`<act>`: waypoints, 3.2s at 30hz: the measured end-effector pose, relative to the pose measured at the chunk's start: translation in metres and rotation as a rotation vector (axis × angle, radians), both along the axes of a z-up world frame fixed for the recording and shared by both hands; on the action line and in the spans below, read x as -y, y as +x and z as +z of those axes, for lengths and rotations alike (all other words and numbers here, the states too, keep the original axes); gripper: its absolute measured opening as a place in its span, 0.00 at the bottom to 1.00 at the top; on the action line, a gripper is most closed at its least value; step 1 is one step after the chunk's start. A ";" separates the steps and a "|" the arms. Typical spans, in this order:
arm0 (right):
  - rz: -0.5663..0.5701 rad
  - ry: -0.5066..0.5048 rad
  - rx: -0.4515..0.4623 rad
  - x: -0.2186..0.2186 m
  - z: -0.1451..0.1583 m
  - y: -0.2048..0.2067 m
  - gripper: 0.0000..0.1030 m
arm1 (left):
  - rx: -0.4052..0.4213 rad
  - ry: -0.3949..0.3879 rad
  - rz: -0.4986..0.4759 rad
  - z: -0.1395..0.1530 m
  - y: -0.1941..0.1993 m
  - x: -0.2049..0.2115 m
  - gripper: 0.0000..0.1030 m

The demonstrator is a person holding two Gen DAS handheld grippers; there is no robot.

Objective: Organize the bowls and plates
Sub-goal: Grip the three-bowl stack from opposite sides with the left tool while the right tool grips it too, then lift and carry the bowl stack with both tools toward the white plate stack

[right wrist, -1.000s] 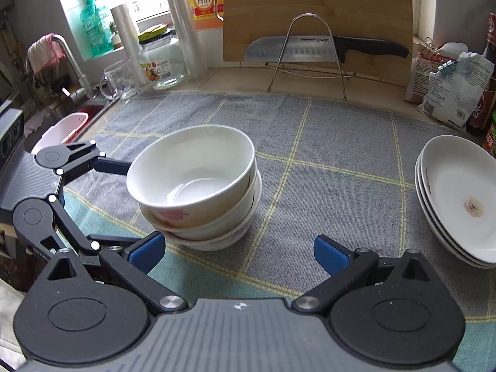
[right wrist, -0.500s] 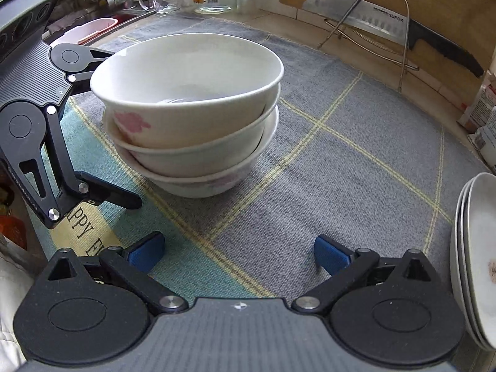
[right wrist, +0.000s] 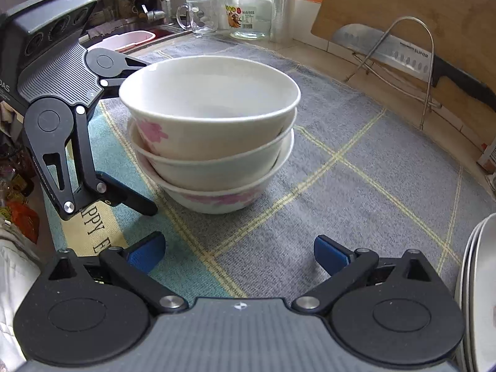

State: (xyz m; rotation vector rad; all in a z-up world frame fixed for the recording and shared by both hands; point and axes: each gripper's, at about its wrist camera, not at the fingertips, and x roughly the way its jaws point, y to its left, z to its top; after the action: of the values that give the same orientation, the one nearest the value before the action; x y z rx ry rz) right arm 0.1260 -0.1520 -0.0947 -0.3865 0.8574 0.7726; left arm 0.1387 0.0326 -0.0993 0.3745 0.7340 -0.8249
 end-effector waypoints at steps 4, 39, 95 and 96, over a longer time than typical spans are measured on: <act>0.040 0.023 0.031 -0.008 0.008 0.004 1.00 | 0.002 -0.042 -0.087 0.004 0.010 -0.008 0.99; 0.223 -0.053 -0.007 -0.029 0.021 0.032 0.86 | -0.002 -0.079 -0.333 0.010 0.034 -0.009 0.84; 0.208 -0.080 -0.062 -0.011 0.045 0.036 0.83 | -0.010 -0.043 -0.377 0.031 0.040 0.018 0.84; 0.208 -0.079 -0.061 -0.009 0.046 0.036 0.83 | -0.007 -0.042 -0.377 0.032 0.039 0.020 0.84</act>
State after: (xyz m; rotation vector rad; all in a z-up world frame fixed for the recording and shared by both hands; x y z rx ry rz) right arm 0.1617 -0.1434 -0.0488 -0.5299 0.9162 0.9482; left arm 0.1781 0.0124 -0.0674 0.4803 0.6604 -1.1953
